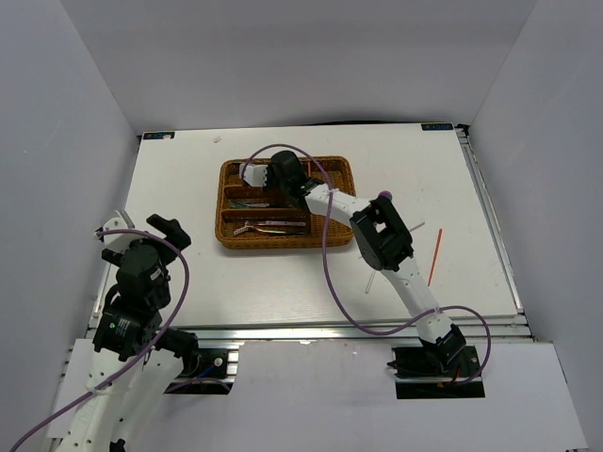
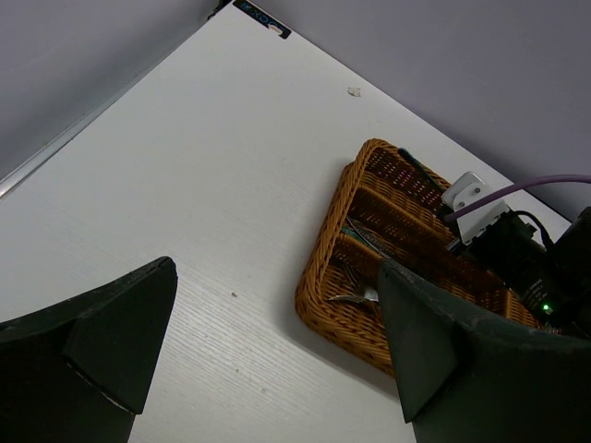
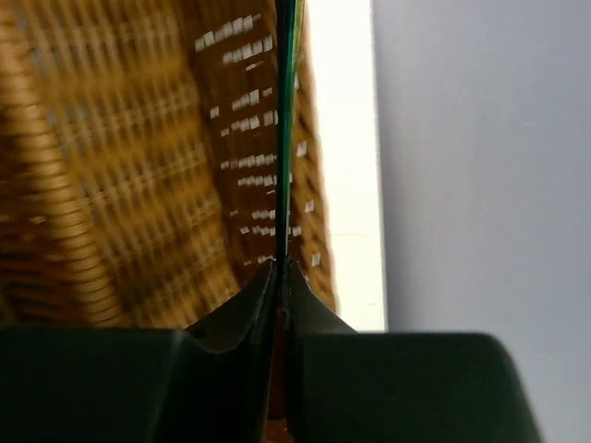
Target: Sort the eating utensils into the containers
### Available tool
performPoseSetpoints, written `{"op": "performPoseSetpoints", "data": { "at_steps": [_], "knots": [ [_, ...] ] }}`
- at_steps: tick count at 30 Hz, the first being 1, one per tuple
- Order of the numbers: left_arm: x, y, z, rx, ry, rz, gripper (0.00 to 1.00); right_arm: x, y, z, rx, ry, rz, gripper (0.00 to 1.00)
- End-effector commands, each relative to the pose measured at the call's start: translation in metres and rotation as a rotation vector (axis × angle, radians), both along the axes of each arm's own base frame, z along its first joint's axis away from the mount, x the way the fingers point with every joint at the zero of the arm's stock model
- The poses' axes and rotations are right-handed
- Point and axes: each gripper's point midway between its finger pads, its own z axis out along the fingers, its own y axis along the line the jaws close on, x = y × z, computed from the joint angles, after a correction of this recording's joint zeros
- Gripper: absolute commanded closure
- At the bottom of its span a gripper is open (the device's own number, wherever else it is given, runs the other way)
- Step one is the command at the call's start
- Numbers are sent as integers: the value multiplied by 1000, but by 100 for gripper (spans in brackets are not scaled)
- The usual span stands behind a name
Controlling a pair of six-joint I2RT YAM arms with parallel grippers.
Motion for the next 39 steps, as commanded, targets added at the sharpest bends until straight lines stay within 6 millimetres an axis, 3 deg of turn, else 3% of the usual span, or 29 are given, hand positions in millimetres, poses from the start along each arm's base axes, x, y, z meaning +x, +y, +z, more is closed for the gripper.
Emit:
{"op": "performPoseSetpoints", "data": {
  "at_steps": [1, 4, 6, 9, 12, 13, 14, 15, 16, 18, 19, 20, 21, 22, 23, 24, 25, 26, 28, 33, 39],
  "knots": [
    [1, -2, 2, 5, -8, -15, 2, 2, 2, 52, 66, -47, 14, 88],
    [0, -2, 1, 6, -7, -14, 2, -6, 0, 51, 59, 14, 17, 68],
    [0, -1, 1, 6, -6, -9, 2, -6, -1, 61, 89, 17, -3, 65],
    [0, -1, 1, 6, -4, -6, 2, -7, -1, 97, 208, 19, -39, 60],
    [1, 0, 0, 7, 1, -3, 2, -8, -8, 159, 426, -4, -120, 53],
    [1, 0, -1, 8, 4, 0, 2, -6, -29, 189, 513, -51, -234, 37],
    [0, 0, 0, 8, 1, 2, 2, -5, -42, 204, 686, -30, -354, 23],
    [0, 1, 0, 8, 1, 3, 2, -4, -76, 222, 781, -68, -543, 11],
    [0, 1, 0, 7, 0, 4, 2, -3, -91, 238, 847, -48, -602, 11],
    [0, 1, 1, 6, -3, 4, 2, -7, -112, 235, 1018, 104, -730, 11],
    [0, 1, 0, 4, -3, 4, 2, -12, -143, 234, 1031, 179, -803, 11],
    [0, 0, 0, 5, -2, 2, 2, -16, -157, 213, 1053, 257, -861, 11],
    [0, 0, 0, 6, 0, 1, 2, -21, -170, 205, 1169, 342, -931, 11],
    [1, 0, -1, 7, 3, -1, 2, -25, -201, 215, 1238, 388, -960, 11],
    [1, 0, -1, 8, 5, 1, 2, -31, -216, 177, 1218, 458, -1026, 11],
    [2, -1, -2, 10, 12, -1, 2, -35, -229, 169, 1278, 498, -1073, 11],
    [3, -1, -3, 10, 15, -2, 2, -37, -257, 165, 1303, 519, -1130, 11],
    [3, -1, -4, 11, 18, -2, 2, -43, -271, 143, 1284, 544, -1194, 11],
    [5, -2, -5, 14, 26, -6, 2, -46, -292, 125, 1272, 555, -1271, 11],
    [6, -2, -7, 17, 35, -1, 2, -58, -310, 73, 1157, 582, -1389, 11],
    [6, 0, -9, 19, 44, 14, 2, -67, -310, 36, 1111, 634, -1428, 35]
  ]
}}
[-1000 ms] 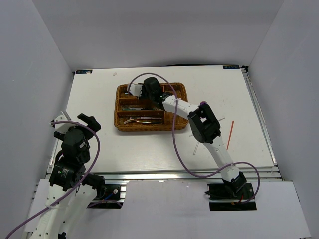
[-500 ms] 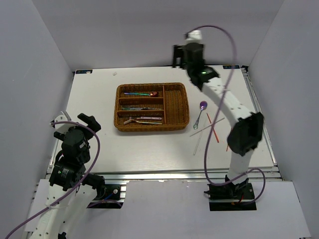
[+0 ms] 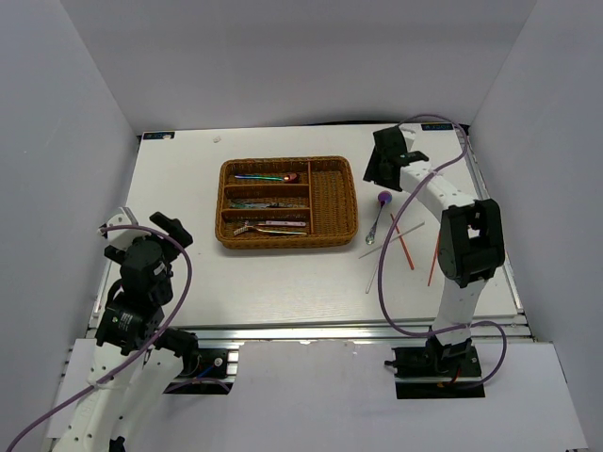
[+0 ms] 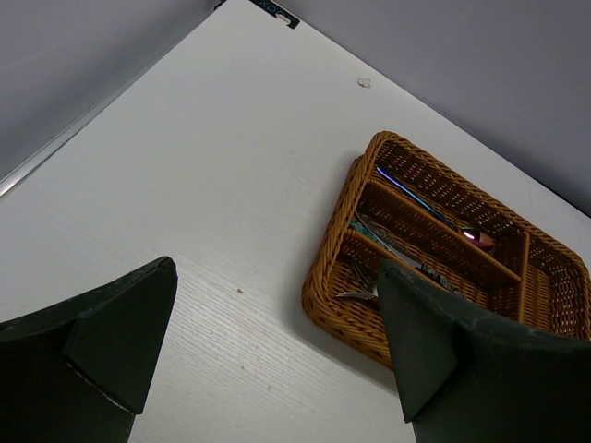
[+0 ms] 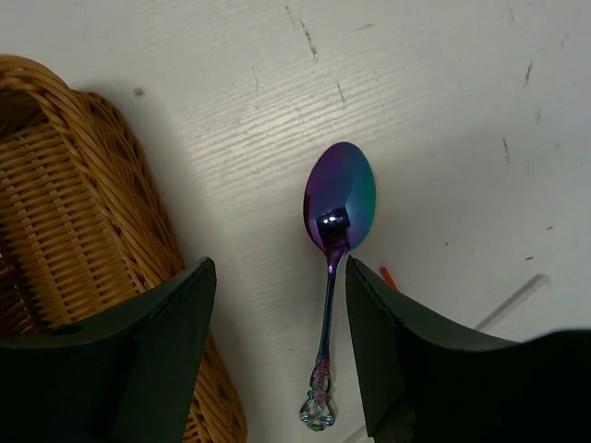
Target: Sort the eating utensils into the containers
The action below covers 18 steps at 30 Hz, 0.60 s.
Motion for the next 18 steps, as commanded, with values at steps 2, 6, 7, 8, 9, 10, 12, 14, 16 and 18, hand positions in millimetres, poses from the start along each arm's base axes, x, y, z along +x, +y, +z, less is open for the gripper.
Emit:
{"op": "performPoseSetpoints", "data": {
  "at_steps": [2, 6, 7, 8, 9, 10, 12, 14, 16, 18],
  "knots": [
    [1, 1, -3, 9, 14, 12, 2, -3, -2, 0, 40, -20, -42, 38],
    [2, 1, -4, 11, 19, 12, 2, -12, -3, -20, 44, 8, -42, 42],
    [2, 1, -4, 11, 20, 10, 2, -13, -3, -23, 43, 11, -42, 42],
    [2, 1, -4, 11, 20, 10, 2, -17, -4, -30, 40, 26, -42, 42],
    [2, 1, -4, 11, 20, 10, 2, -19, -3, -33, 46, 32, -34, 44],
    [2, 1, -4, 11, 20, 9, 2, -20, -3, -36, 46, 36, -34, 44],
    [2, 0, -4, 11, 20, 9, 2, -24, -2, -43, 49, 47, -25, 48],
    [2, 1, -4, 10, 18, 9, 2, -24, 0, -48, 54, 50, -15, 50],
    [2, 0, -4, 10, 18, 9, 2, -25, 1, -55, 54, 67, -4, 50],
    [2, 1, -3, 10, 15, 9, 2, -25, 1, -62, 47, 81, -2, 50]
  ]
}}
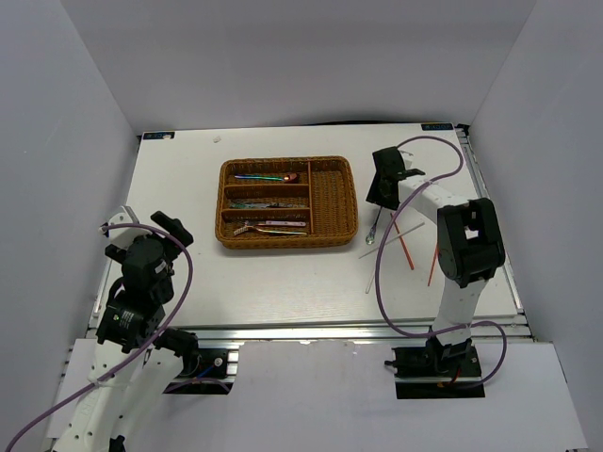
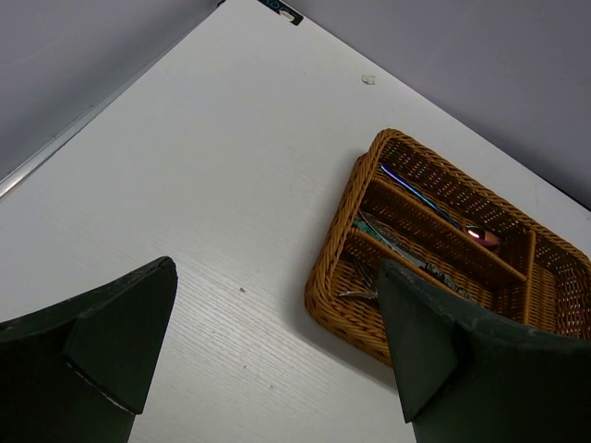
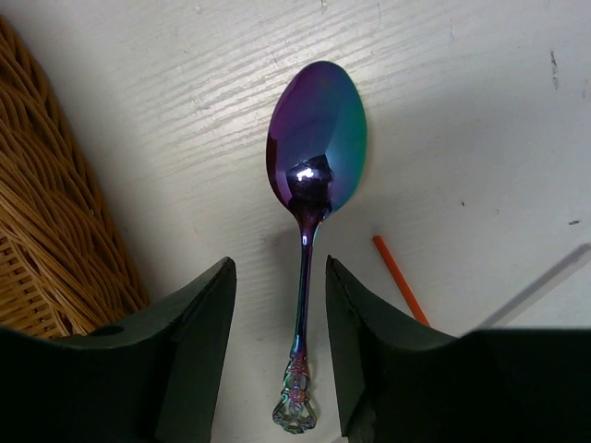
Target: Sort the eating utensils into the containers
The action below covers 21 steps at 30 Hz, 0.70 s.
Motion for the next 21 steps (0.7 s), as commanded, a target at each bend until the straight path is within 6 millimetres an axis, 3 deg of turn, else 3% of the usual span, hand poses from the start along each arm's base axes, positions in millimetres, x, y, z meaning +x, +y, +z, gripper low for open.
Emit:
{"op": "performPoseSetpoints", "data": {
  "at_steps": [1, 10, 15, 21],
  "knots": [
    [0, 1, -1, 5, 3, 6, 2, 13, 4, -1, 22, -36, 0, 51],
    [-1, 1, 0, 4, -1, 8, 2, 6, 0, -25, 4, 17, -19, 57],
    [-1, 2, 0, 3, -3, 8, 2, 7, 0, -21, 4, 7, -17, 80],
    [-2, 2, 1, 3, -4, 8, 2, 14, 2, 0, 5, -37, 5, 98]
  ]
}}
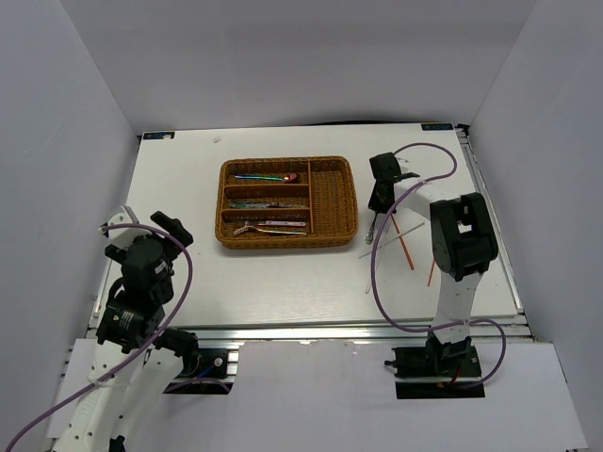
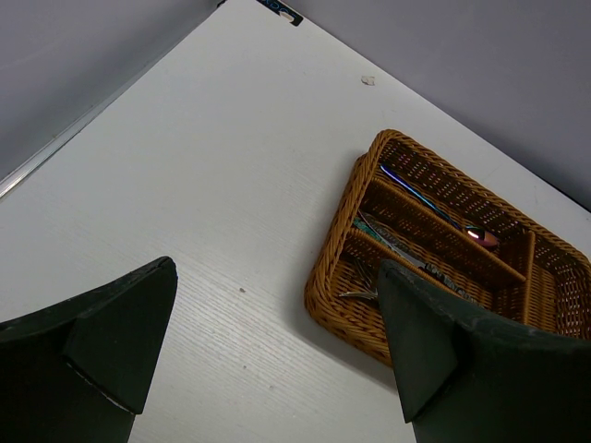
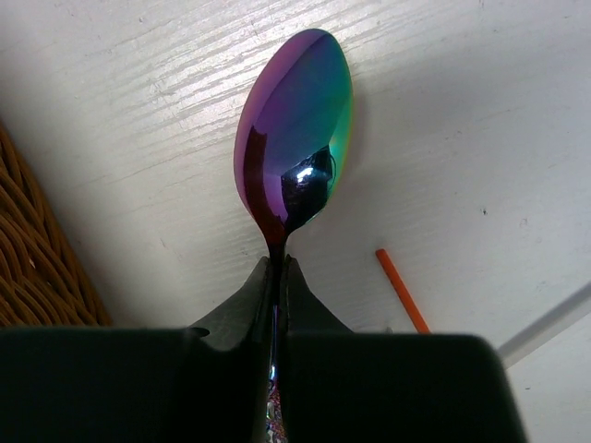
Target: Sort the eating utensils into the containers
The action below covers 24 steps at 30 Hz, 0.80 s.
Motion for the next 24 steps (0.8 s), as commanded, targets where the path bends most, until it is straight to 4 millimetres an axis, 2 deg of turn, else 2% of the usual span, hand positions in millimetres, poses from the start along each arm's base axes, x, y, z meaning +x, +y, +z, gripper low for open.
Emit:
{"op": "performPoseSetpoints", "data": {
  "at_steps": [1, 4, 7, 10, 11, 12, 13, 15, 16, 17, 18, 19, 21, 22, 24],
  "knots": [
    [-2, 2, 1, 3, -4, 7, 2, 17, 1, 34, 15, -94, 3, 100],
    [-1, 2, 1, 2, -5, 7, 2, 22, 3, 54, 18, -136, 30, 100],
    [-2, 2, 0, 4, -3, 9, 2, 28, 8, 86, 31, -199, 77, 100],
    [-2, 2, 2, 2, -8, 9, 2, 37, 25, 116, 50, -283, 164, 100],
    [-2, 2, 2, 0, -11, 9, 2, 38, 36, 125, 40, -309, 236, 100],
    [-2, 2, 2, 1, -9, 11, 2, 47, 46, 144, 38, -355, 276, 100],
    [-3, 3, 2, 0, -11, 12, 2, 49, 59, 148, 28, -365, 330, 100],
    [-3, 3, 2, 0, -11, 12, 2, 54, 72, 154, -9, -358, 420, 100],
    [-2, 2, 1, 1, -8, 12, 2, 70, 85, 173, -4, -397, 444, 100],
    [-2, 2, 1, 1, -8, 12, 2, 72, 103, 180, -9, -411, 541, 100],
    [-2, 2, 0, 2, -5, 11, 2, 84, 119, 194, -19, -453, 595, 100],
    [-1, 2, 0, 5, -2, 9, 2, 83, 141, 202, -39, -484, 675, 100],
    [0, 1, -1, 7, 6, 9, 2, 91, 162, 214, -192, -558, 842, 100],
    [0, 1, -1, 7, 7, 9, 2, 94, 185, 219, -254, -600, 909, 100],
    [0, 1, -2, 8, 9, 9, 2, 100, 204, 216, -423, -647, 1066, 100]
  ]
}}
